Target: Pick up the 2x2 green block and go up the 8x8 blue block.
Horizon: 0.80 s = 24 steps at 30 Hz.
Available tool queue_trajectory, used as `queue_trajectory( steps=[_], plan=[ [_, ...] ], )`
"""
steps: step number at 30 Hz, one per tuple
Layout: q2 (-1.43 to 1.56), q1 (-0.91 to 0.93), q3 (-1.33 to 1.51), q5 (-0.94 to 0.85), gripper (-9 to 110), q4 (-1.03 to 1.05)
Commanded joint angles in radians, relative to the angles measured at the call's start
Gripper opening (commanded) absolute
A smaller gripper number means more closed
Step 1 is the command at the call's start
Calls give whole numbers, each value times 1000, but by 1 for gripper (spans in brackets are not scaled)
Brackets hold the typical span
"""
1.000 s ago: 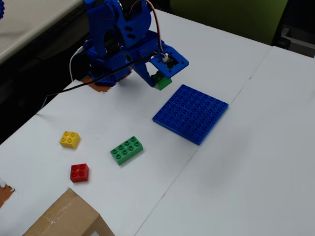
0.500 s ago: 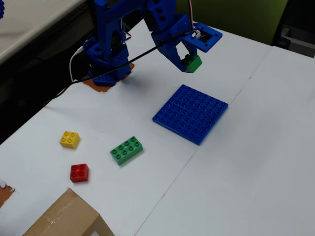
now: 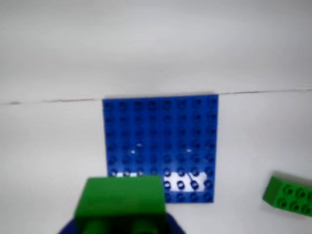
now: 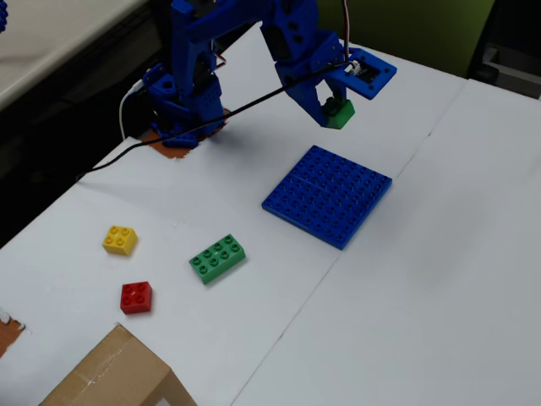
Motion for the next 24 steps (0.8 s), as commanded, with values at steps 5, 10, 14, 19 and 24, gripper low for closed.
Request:
queue_trajectory(
  steps=[5, 10, 14, 19, 24],
  plan=[
    [5, 5, 17, -156, 0, 41],
    [28, 11, 60, -238, 0, 41],
    [32, 11, 66, -262, 0, 41],
    [83, 18, 143, -316, 0, 38],
    [97, 14, 158, -327, 0, 38]
  ],
)
